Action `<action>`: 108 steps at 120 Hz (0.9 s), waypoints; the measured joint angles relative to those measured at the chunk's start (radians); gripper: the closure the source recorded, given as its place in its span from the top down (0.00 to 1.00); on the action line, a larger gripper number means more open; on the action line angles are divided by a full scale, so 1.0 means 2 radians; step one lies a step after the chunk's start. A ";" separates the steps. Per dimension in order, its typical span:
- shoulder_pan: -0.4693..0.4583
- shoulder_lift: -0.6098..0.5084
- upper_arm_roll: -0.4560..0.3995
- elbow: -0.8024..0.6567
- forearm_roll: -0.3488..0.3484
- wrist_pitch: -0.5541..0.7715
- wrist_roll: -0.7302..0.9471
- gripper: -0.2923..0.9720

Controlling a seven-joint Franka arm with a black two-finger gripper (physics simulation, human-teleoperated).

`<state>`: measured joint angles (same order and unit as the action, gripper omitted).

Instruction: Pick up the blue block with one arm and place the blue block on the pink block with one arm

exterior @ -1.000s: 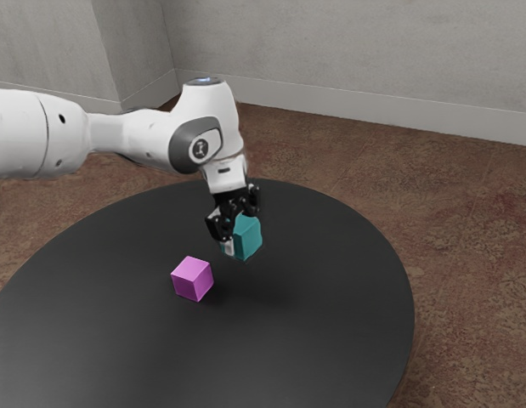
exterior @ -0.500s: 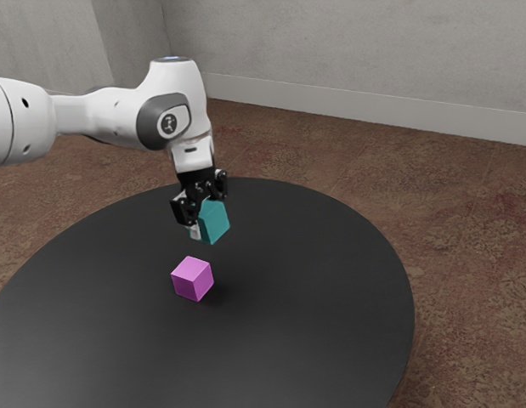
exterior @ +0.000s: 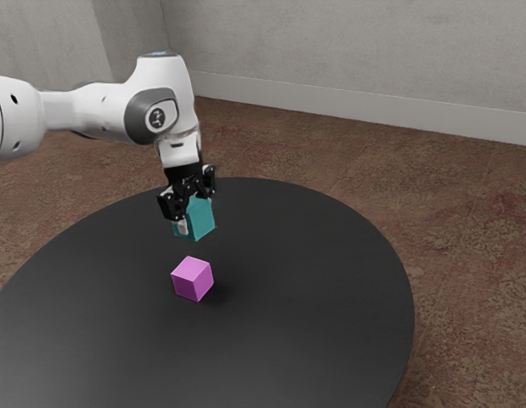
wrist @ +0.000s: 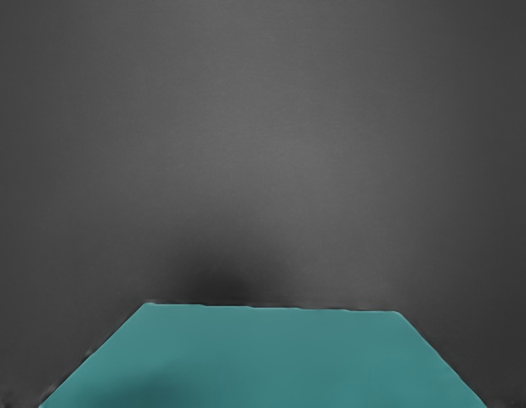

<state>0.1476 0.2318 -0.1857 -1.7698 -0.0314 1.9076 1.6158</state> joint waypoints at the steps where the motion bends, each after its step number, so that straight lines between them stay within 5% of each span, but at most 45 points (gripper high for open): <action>1: 0.001 0.001 0.000 0.000 0.000 0.000 0.000 0.55; 55: 0.030 0.065 0.002 0.000 0.021 0.039 0.012 0.53; 108: 0.028 0.073 -0.001 -0.018 0.028 0.061 0.017 0.52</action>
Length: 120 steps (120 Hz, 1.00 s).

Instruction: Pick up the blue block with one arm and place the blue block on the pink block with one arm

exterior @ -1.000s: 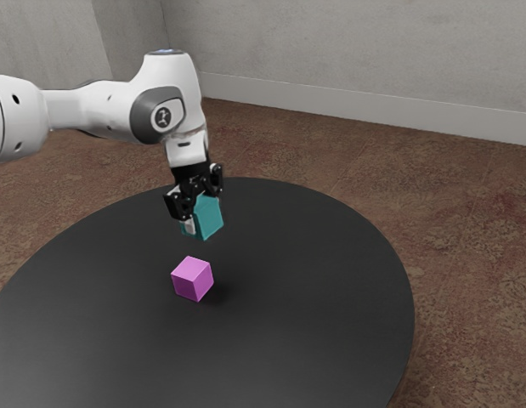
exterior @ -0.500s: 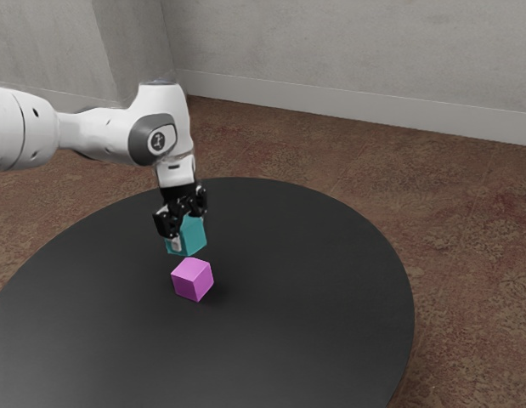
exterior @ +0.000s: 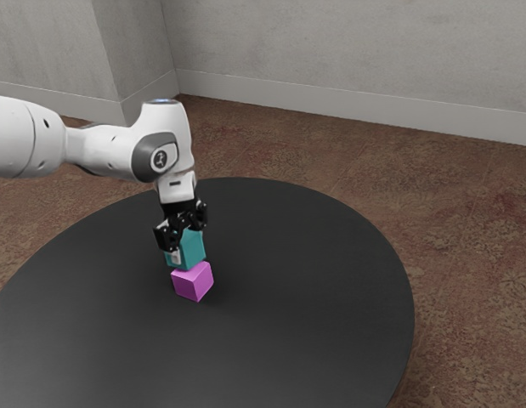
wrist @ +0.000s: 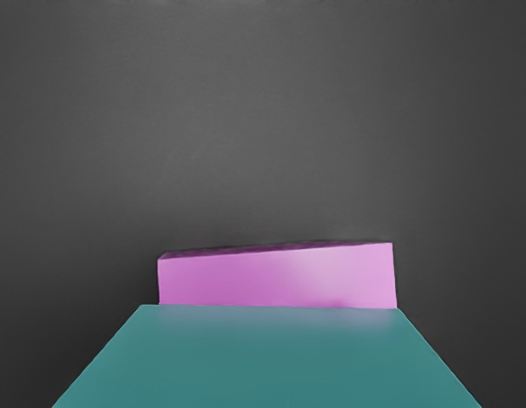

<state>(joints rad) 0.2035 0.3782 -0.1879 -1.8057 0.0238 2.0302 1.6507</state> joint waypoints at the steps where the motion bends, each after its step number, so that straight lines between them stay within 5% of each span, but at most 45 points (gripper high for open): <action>1: 0.000 0.000 0.000 0.000 0.000 0.000 0.000 0.52; 42: -0.002 -0.010 -0.003 -0.005 -0.004 0.000 0.002 0.70; 72: -0.024 -0.224 -0.045 -0.020 -0.048 -0.076 -0.007 0.75; 88: -0.132 -0.236 0.064 0.104 -0.011 -0.197 -0.073 0.76; 120: -0.136 -0.237 0.095 0.161 0.009 -0.298 -0.190 0.77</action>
<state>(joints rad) -0.0688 -0.0957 0.0021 -1.4836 0.0427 1.4333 1.2701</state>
